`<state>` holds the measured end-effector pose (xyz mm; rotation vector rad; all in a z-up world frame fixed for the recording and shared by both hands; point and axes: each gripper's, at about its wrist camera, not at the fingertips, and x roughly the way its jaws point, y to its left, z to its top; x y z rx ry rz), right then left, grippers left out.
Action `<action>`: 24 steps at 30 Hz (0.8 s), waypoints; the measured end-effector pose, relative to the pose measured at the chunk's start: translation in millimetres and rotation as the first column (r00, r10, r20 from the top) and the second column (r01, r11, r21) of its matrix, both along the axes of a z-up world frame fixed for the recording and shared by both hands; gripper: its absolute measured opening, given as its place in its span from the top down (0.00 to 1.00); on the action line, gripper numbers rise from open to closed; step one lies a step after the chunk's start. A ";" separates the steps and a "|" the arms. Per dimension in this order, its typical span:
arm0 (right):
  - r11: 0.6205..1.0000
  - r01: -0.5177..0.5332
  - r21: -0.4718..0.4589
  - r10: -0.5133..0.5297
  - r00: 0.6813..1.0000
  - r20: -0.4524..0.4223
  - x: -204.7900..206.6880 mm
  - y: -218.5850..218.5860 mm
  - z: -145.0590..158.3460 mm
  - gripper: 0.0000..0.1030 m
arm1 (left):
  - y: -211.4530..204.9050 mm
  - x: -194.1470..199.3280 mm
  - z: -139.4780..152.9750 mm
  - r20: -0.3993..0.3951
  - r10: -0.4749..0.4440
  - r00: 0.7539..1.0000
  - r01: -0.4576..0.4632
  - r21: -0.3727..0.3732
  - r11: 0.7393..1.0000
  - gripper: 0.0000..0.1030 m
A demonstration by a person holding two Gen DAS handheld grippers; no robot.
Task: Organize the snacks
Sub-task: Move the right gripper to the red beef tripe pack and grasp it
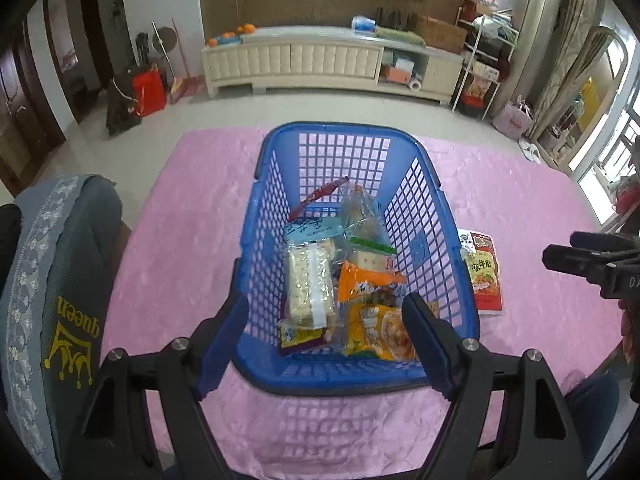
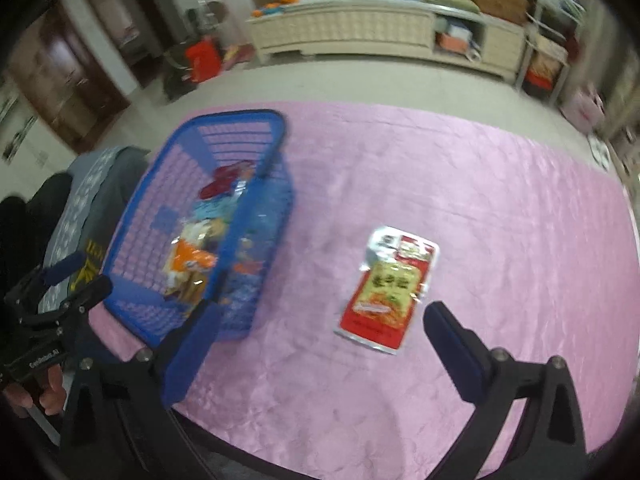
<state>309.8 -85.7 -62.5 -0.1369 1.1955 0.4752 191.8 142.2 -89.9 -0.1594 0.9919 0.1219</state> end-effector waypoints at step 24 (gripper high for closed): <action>0.982 0.135 -0.129 -0.160 0.965 -0.209 70.8 -23.2 -117.9 0.00 | 8.3 65.0 -33.2 -0.156 0.045 0.987 -0.029 0.100 0.995 0.00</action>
